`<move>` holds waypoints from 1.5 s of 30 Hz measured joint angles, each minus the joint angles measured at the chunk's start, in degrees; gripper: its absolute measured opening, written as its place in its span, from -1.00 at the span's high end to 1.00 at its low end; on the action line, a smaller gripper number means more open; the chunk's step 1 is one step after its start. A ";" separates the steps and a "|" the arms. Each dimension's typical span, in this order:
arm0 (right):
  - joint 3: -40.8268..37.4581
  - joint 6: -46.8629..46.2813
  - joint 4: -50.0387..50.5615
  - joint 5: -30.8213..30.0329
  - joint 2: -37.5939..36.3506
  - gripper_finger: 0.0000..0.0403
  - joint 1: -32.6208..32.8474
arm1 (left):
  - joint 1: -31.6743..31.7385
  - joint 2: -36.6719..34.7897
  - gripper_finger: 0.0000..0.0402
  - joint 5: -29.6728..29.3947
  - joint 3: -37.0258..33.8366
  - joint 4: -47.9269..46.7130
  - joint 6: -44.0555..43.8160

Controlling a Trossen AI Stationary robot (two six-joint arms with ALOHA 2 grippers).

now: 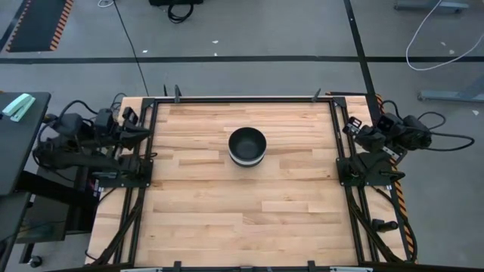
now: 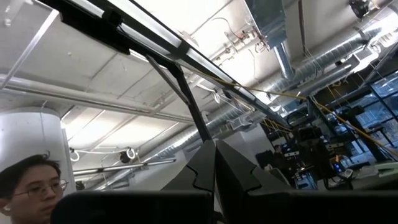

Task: Nest bowls inside each other
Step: Return to Home Position

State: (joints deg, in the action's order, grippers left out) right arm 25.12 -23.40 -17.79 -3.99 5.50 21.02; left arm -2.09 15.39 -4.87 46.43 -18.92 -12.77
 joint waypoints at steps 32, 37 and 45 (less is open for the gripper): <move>-18.10 -4.67 -20.50 -0.39 -3.36 0.91 0.01 | -0.02 -14.50 0.88 0.86 -20.14 9.59 -7.91; -20.97 -5.42 -21.24 -0.21 -3.37 0.91 0.00 | -0.02 -14.43 0.85 0.92 -23.65 10.34 -11.54; -22.34 -6.80 -16.95 1.87 -3.37 0.91 0.00 | 0.00 -14.47 0.84 1.22 -30.59 15.83 -13.88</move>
State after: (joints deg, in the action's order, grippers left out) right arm 2.78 -30.20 -34.74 -2.12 2.13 21.02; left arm -2.09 0.92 -3.65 15.85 -3.08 -26.64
